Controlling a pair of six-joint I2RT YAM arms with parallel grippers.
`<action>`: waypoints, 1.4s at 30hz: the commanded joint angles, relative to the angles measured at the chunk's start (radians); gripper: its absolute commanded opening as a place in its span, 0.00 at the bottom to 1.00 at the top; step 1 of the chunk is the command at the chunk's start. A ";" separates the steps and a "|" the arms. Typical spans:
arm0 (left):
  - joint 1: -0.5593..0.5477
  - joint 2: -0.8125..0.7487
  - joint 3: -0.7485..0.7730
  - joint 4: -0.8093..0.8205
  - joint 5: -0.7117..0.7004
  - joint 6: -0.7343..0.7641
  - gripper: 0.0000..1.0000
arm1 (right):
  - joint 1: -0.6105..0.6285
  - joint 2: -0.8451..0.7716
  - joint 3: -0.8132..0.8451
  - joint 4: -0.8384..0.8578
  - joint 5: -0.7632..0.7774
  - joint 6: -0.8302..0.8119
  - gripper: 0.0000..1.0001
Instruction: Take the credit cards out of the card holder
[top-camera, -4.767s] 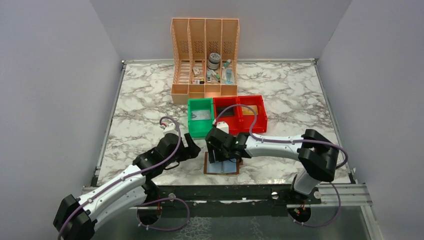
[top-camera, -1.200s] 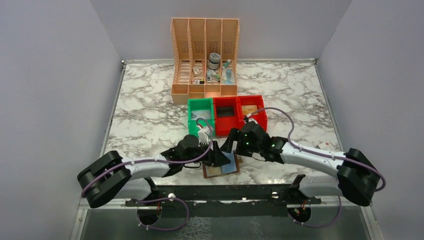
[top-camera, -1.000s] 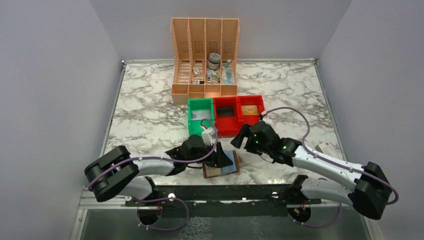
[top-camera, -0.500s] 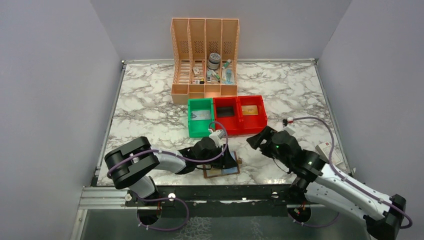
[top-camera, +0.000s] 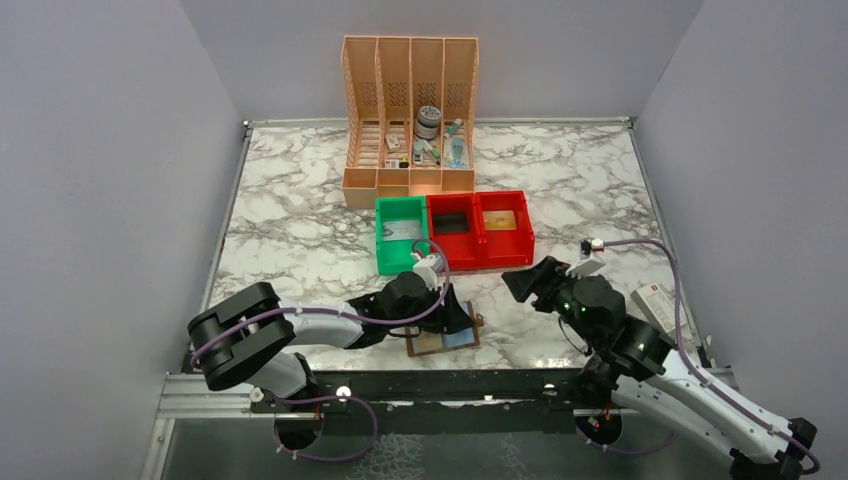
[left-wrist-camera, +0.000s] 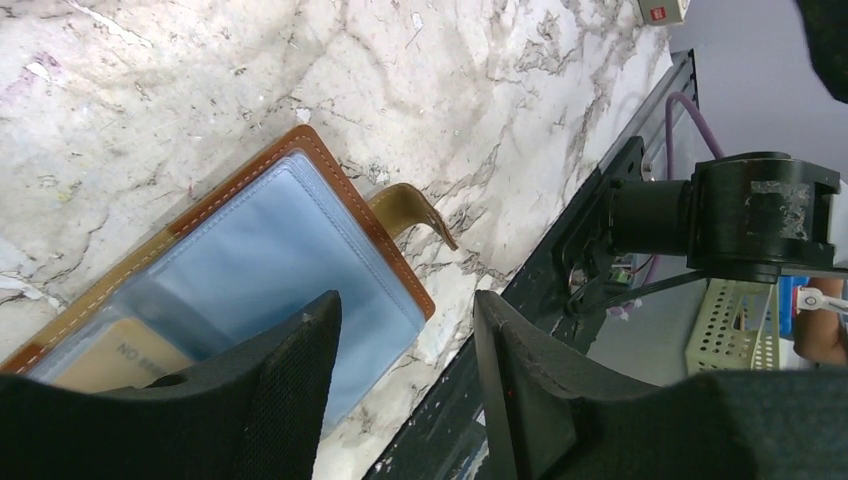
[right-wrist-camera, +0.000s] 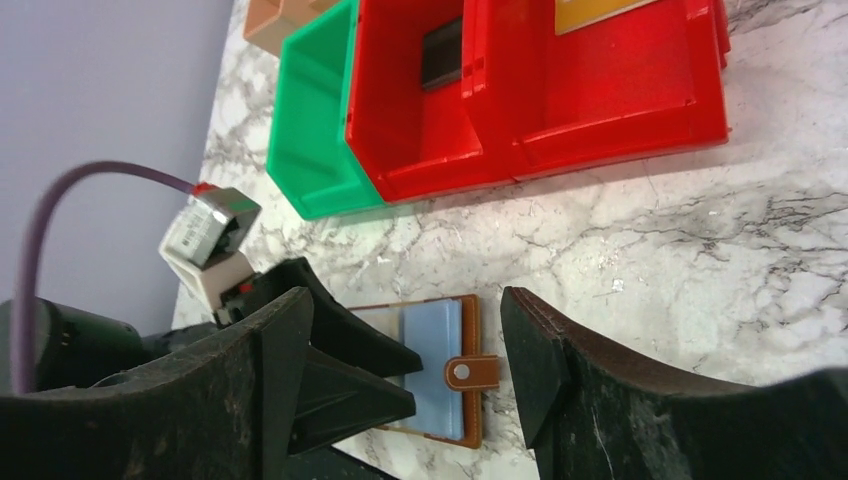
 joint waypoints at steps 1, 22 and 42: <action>0.003 -0.044 0.016 -0.081 -0.053 0.034 0.54 | -0.001 0.065 0.033 0.035 -0.094 -0.065 0.69; 0.112 -0.424 0.094 -0.832 -0.416 0.116 0.99 | -0.002 0.331 0.089 0.097 -0.215 -0.096 0.64; 0.437 -0.656 0.254 -1.132 -0.447 0.212 0.99 | 0.081 0.854 0.320 0.177 -0.494 -0.264 0.71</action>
